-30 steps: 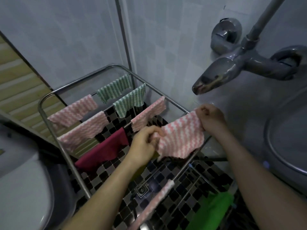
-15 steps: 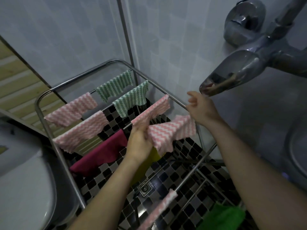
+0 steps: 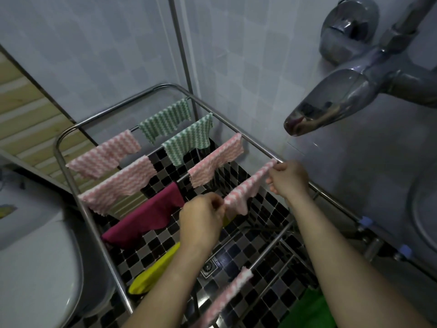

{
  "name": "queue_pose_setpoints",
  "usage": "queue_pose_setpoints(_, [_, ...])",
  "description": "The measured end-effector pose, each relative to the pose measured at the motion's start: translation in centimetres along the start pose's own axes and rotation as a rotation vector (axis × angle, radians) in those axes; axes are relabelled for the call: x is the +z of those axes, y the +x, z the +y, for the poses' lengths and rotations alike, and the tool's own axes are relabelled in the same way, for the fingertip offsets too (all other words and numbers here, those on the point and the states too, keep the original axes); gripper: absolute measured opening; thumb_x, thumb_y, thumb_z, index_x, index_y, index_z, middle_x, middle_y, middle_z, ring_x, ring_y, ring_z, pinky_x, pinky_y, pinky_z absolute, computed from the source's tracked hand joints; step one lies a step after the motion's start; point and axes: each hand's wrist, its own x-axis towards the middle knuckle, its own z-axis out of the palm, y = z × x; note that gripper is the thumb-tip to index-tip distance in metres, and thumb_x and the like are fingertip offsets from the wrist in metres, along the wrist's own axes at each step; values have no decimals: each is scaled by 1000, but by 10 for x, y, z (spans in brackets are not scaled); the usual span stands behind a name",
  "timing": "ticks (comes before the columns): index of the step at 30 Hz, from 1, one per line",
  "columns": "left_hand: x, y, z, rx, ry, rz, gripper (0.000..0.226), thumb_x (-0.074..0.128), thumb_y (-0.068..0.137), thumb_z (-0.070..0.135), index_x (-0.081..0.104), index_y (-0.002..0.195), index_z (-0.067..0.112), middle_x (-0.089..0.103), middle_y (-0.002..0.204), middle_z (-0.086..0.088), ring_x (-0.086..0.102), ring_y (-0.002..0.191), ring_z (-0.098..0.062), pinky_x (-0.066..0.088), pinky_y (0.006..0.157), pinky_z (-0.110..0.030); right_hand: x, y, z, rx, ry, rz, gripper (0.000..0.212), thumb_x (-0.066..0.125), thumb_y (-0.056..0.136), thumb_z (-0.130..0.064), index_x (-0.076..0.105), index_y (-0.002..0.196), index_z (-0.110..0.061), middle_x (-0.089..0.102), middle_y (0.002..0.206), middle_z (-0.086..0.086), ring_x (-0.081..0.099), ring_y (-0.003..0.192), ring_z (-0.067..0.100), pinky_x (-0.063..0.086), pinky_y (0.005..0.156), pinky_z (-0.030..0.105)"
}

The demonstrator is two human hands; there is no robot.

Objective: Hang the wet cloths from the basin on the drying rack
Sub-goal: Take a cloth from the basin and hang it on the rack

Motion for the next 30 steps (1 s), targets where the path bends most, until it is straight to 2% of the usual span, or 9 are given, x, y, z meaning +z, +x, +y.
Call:
queue_pose_setpoints(3, [2,2,1,-43,-54,33,5,71,85,23,74,82,26,72,78,11,62,67,-6,46,63,-21,2,-3,-1,-40,-47,64,31,57,87,-21,65,57,-17,69,61,4,67,56,24,60,63,39])
queue_pose_setpoints(5, [1,3,0,-73,-137,42,10,70,85,19,74,78,24,71,76,11,63,70,-5,47,66,-21,0,-3,-4,-89,-131,85,26,55,87,-22,67,66,-15,69,67,6,63,59,24,52,56,28])
queue_pose_setpoints(6, [-1,5,-1,-88,-180,47,11,70,85,18,74,77,23,71,76,12,63,71,-4,49,68,-21,-3,-4,-7,-108,-185,94,24,54,90,-24,70,75,-13,67,70,7,58,59,21,42,51,22])
queue_pose_setpoints(8, [-5,8,-3,-123,-248,49,11,71,86,19,73,75,23,70,75,14,63,72,-1,52,70,-22,-9,-4,-16,-142,-274,126,27,51,94,-26,71,88,-8,64,77,9,50,63,21,31,52,20])
queue_pose_setpoints(12, [-7,11,-8,-102,-154,3,10,67,88,20,74,81,23,71,82,11,64,73,-5,52,69,-25,-17,-2,-24,-202,-388,131,20,55,92,-25,67,95,-10,69,100,11,57,83,29,36,67,26])
queue_pose_setpoints(16, [-2,10,-9,38,-17,-19,13,63,89,29,76,92,26,72,94,7,65,84,-10,55,77,-33,-16,-10,-22,-404,-430,53,30,53,95,-20,61,124,-17,59,118,8,59,102,25,50,82,35])
queue_pose_setpoints(19, [-1,7,-4,80,21,-47,12,67,88,30,76,93,26,70,93,6,64,83,-11,54,76,-31,-10,-11,-19,-497,-459,-49,28,55,96,-15,65,121,-12,54,120,8,59,104,25,51,91,36])
queue_pose_setpoints(25, [3,3,-6,136,38,-57,17,67,88,20,74,103,20,66,99,0,63,89,-18,52,79,-35,-7,-11,-15,-518,-542,-51,24,56,95,-11,68,113,-2,56,120,13,60,103,30,48,89,33])
queue_pose_setpoints(30, [-8,-10,-19,155,68,-54,21,67,88,21,71,108,21,65,102,0,59,96,-19,50,81,-35,-12,-22,-21,-530,-551,-35,29,57,94,-14,65,121,-9,55,122,9,59,104,26,52,86,36])
